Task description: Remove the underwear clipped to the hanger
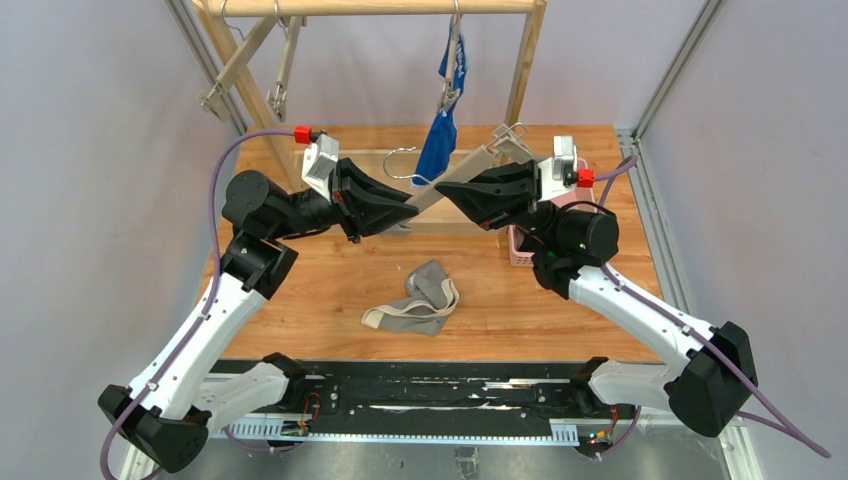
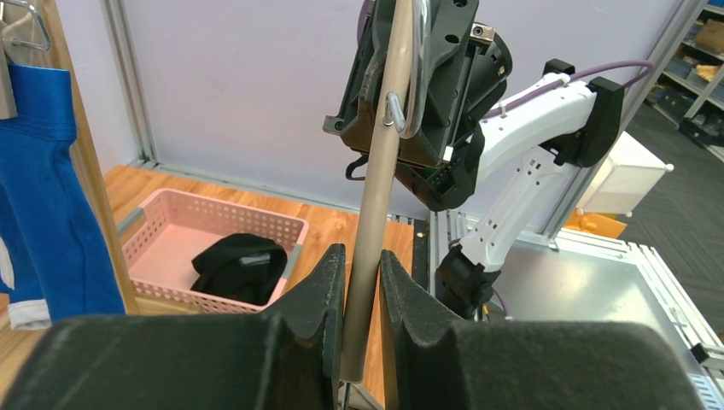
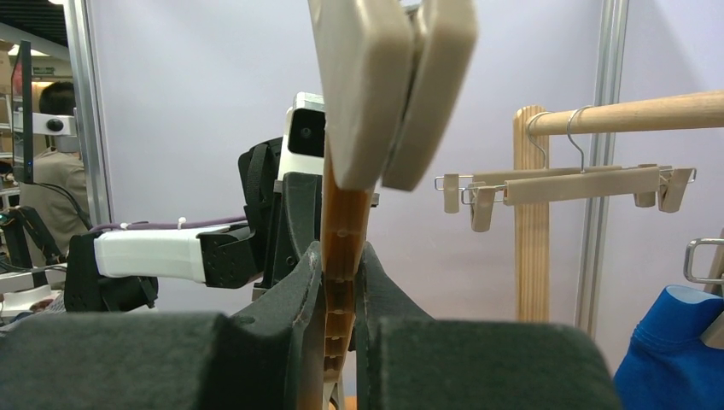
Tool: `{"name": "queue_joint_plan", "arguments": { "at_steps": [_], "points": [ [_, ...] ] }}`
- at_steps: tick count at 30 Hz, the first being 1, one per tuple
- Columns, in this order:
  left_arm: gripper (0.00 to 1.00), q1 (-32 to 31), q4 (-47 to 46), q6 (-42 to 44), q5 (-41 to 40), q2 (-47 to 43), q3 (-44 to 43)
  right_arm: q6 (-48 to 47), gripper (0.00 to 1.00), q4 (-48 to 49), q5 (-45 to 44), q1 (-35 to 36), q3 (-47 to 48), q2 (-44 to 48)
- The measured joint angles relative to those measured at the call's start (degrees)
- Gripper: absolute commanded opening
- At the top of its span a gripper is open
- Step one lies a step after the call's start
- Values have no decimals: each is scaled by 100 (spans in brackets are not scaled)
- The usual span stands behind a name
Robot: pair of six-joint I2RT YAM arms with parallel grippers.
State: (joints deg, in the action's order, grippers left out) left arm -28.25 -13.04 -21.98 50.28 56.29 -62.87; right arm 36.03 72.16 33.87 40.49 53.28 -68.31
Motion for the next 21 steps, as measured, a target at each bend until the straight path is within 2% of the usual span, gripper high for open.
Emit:
{"name": "queue_joint_plan", "arguments": {
  "at_steps": [13, 17, 21],
  "points": [
    [0, 4, -50, -13, 7, -76, 122, 151, 1, 68, -24, 0, 0, -81],
    [24, 4, -61, -17, 90, -94, 151, 210, 1, 114, -20, 9, 0, -116],
    [26, 7, -61, -39, 203, -92, 162, 256, 0, 136, 0, 13, 0, -138]
  ]
}}
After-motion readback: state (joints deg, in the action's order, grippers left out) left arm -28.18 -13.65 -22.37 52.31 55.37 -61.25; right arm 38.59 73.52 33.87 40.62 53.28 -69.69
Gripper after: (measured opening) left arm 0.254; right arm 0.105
